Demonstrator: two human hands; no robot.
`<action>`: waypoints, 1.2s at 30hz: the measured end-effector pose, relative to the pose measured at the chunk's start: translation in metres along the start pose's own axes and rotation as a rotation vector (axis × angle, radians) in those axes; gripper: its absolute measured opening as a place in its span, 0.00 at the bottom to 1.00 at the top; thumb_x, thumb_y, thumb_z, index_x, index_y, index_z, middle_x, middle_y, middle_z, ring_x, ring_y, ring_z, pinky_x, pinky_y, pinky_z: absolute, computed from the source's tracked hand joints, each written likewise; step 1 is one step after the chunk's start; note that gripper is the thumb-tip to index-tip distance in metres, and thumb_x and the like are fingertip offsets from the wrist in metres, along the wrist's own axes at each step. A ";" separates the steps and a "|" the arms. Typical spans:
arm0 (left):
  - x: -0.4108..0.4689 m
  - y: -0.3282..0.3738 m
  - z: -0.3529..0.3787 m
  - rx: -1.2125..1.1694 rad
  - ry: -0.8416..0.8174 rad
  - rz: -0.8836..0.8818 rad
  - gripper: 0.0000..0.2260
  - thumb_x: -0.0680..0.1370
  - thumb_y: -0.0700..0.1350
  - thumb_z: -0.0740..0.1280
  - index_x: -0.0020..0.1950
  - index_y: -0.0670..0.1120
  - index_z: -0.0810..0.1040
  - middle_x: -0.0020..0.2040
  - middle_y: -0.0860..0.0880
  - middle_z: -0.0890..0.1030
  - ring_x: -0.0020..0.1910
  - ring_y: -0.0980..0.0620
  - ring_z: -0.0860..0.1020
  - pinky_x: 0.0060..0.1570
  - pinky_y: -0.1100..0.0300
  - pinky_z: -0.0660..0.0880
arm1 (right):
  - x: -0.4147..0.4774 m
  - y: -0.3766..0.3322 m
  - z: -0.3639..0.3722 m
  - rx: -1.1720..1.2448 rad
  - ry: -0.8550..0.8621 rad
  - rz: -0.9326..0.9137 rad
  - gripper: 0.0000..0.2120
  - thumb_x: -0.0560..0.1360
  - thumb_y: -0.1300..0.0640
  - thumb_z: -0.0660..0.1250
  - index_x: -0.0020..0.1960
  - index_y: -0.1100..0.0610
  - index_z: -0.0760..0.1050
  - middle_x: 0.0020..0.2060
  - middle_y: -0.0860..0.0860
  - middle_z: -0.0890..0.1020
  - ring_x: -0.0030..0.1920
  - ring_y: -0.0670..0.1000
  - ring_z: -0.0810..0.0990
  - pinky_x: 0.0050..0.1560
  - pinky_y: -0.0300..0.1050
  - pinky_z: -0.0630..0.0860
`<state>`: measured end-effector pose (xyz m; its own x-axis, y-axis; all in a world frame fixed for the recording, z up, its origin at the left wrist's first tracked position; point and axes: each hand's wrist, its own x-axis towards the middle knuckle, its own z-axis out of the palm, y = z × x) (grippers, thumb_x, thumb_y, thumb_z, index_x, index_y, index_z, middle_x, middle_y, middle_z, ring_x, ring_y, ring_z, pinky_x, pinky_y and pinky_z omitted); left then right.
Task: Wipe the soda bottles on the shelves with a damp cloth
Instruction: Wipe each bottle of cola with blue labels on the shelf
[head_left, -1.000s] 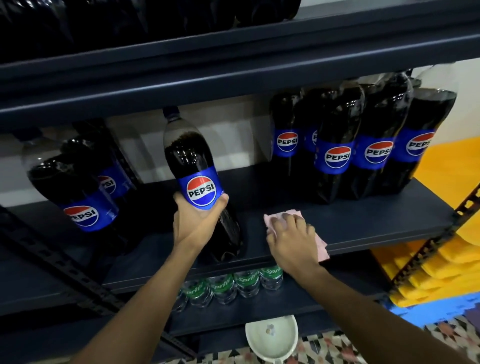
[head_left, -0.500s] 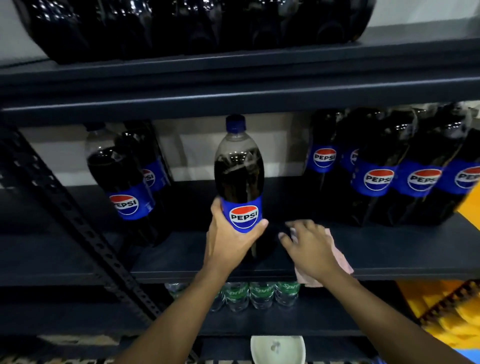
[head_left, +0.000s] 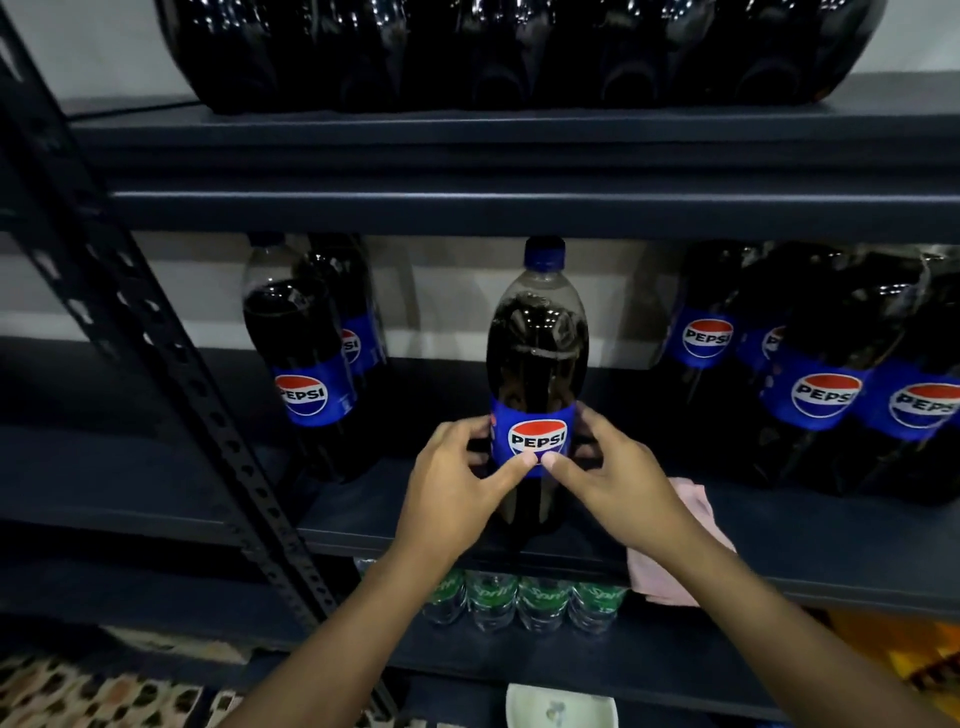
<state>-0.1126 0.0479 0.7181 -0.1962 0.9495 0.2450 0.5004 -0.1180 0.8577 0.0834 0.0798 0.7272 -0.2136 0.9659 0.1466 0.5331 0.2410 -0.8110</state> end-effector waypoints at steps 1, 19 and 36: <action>0.000 -0.002 0.000 0.008 0.007 -0.007 0.27 0.74 0.59 0.79 0.70 0.53 0.78 0.62 0.60 0.79 0.54 0.62 0.81 0.52 0.62 0.82 | 0.001 0.000 0.003 -0.006 0.018 -0.005 0.35 0.78 0.48 0.73 0.81 0.49 0.62 0.66 0.41 0.78 0.62 0.46 0.79 0.62 0.49 0.79; 0.071 -0.029 -0.018 0.088 0.200 -0.197 0.21 0.82 0.56 0.70 0.68 0.43 0.80 0.63 0.45 0.81 0.59 0.46 0.81 0.53 0.57 0.75 | 0.095 -0.036 0.080 0.020 0.085 -0.033 0.23 0.78 0.46 0.72 0.71 0.51 0.75 0.59 0.48 0.84 0.57 0.50 0.83 0.56 0.46 0.79; 0.095 -0.037 -0.038 0.044 0.130 -0.303 0.19 0.84 0.40 0.64 0.75 0.46 0.73 0.63 0.41 0.82 0.61 0.39 0.81 0.56 0.56 0.74 | 0.147 -0.070 0.117 -0.059 -0.009 0.067 0.22 0.81 0.50 0.69 0.72 0.53 0.71 0.63 0.53 0.82 0.62 0.56 0.81 0.62 0.51 0.78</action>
<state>-0.1818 0.1315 0.7273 -0.4457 0.8943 0.0398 0.4383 0.1792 0.8808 -0.0810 0.1939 0.7395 -0.1830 0.9792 0.0873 0.5939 0.1809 -0.7840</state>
